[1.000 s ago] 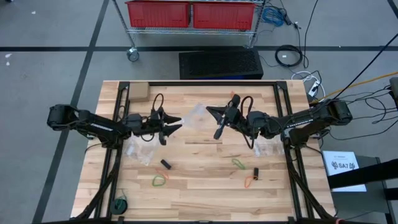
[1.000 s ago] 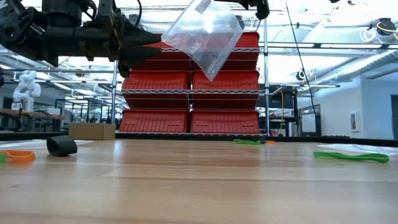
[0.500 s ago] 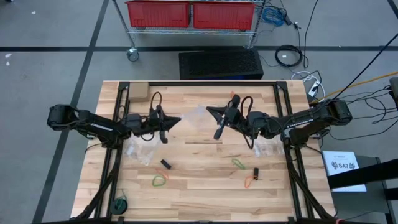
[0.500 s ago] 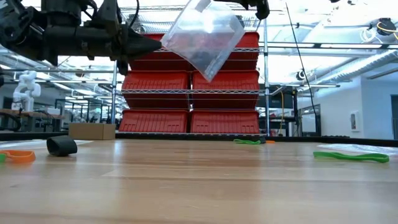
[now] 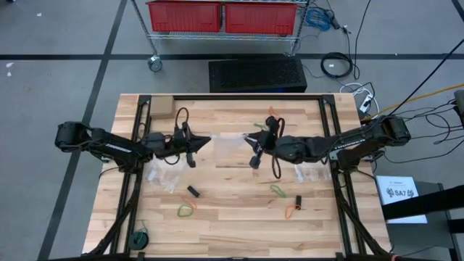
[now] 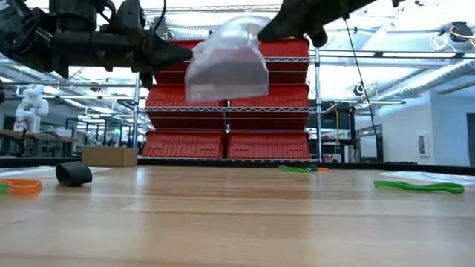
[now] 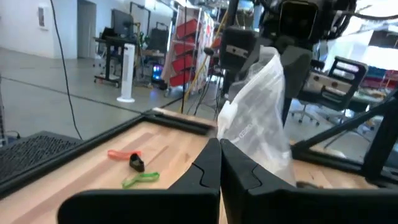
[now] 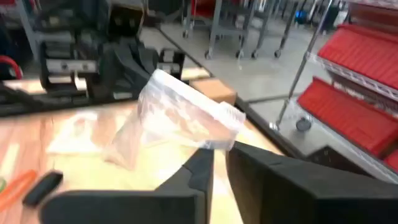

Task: Sort rubber bands
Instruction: Open the top left transparent zip bag

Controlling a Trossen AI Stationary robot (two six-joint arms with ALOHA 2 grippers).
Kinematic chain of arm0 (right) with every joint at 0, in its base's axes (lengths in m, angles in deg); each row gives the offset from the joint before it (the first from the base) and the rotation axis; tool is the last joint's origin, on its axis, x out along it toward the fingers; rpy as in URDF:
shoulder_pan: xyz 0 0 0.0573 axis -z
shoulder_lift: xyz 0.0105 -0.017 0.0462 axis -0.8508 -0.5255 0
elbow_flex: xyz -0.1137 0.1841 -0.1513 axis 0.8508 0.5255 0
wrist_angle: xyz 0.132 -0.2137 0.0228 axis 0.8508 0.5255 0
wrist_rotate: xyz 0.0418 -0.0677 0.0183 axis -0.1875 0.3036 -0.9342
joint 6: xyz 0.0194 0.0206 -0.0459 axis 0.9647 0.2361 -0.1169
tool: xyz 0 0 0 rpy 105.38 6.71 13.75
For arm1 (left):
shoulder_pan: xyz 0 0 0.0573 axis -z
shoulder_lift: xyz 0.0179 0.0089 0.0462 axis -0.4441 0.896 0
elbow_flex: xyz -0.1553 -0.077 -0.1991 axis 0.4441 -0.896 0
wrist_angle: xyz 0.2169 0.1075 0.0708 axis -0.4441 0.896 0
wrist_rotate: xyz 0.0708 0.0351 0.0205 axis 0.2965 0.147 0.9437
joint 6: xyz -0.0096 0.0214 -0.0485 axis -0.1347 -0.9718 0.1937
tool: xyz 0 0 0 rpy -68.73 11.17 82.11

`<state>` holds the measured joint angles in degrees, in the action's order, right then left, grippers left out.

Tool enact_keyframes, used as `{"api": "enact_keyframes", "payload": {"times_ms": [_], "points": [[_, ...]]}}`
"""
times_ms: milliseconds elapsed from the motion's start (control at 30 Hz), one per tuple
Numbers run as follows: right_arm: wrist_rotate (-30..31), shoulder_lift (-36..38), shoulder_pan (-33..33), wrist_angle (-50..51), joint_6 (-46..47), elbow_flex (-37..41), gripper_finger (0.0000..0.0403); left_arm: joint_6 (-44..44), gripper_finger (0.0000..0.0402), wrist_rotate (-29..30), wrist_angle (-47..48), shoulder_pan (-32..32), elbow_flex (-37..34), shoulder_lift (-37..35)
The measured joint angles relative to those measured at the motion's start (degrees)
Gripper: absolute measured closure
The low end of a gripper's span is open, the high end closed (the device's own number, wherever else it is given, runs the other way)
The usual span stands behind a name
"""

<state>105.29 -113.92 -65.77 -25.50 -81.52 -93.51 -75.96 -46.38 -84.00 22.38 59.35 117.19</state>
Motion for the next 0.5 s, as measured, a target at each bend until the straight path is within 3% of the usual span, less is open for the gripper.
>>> {"api": "enact_keyframes", "payload": {"times_ms": [233, 500], "points": [[-1.17, 0.93, 0.00, 10.54, 0.06, 0.00, 0.0302, 0.67, 0.0401, -0.20, 6.76, 0.00, -0.01, 0.01], [-1.75, 7.24, -0.02, 24.65, 7.43, 0.00, 0.0282, 1.23, 0.0401, -0.24, 11.29, 0.00, -0.01, 0.00]]}}
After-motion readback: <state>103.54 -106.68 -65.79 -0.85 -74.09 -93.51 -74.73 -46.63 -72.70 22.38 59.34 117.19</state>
